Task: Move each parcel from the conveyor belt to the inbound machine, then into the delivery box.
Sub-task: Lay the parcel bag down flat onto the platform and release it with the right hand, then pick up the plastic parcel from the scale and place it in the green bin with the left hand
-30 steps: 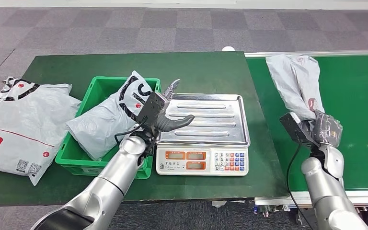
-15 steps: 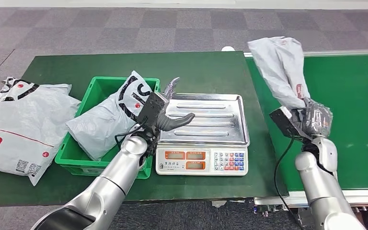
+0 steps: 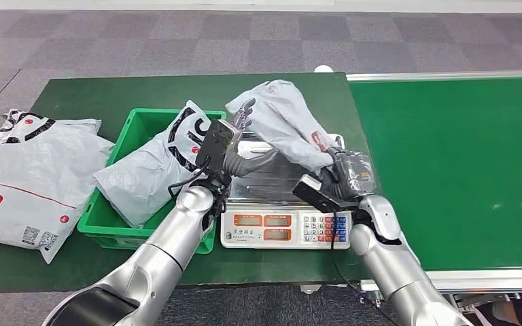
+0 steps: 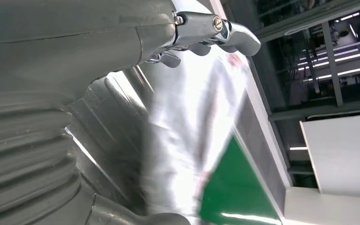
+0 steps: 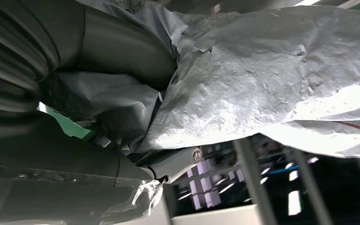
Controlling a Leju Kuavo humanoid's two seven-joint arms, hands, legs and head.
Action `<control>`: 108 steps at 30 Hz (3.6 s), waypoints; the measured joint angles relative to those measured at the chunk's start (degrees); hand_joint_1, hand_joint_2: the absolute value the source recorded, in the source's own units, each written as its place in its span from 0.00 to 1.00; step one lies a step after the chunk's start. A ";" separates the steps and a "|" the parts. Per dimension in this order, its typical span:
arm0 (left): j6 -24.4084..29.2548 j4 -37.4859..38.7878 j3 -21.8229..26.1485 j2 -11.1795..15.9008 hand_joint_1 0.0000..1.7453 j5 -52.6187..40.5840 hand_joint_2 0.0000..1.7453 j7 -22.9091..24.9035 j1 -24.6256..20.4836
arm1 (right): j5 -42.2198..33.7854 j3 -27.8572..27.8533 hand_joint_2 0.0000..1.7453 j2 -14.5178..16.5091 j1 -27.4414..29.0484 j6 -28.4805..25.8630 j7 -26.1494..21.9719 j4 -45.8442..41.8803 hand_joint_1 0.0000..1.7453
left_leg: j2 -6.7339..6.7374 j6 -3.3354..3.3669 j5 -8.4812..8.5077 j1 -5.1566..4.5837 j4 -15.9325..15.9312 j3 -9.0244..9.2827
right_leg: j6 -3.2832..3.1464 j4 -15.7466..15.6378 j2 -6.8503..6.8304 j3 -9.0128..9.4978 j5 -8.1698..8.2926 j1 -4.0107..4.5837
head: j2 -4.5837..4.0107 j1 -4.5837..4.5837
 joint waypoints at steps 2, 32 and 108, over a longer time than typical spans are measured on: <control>0.19 0.29 -0.19 0.00 0.00 0.70 1.00 -0.09 -0.18 | -0.61 2.37 1.00 0.33 0.98 0.87 0.29 -1.12 1.00 | -0.03 -0.01 -0.01 0.01 0.00 -0.01 | -0.02 0.00 -0.04 0.01 -0.01 0.01 | 0.00 0.01; 2.11 2.44 -3.86 0.00 0.00 4.83 1.00 -0.06 -1.51 | -15.44 1.49 1.00 -1.52 5.07 2.53 -1.79 -8.93 0.00 | 0.04 -0.07 -0.07 0.00 0.01 0.00 | -0.05 -0.01 0.06 -0.02 -0.03 0.00 | 0.00 0.02; -6.93 16.02 -33.47 1.72 0.97 -53.14 1.00 24.14 -13.97 | -48.27 -18.19 1.00 -1.40 -2.84 20.45 -26.26 2.00 0.00 | -0.02 -0.09 -0.07 0.01 0.01 -0.01 | -0.06 0.01 0.00 0.03 -0.03 0.01 | 0.00 0.02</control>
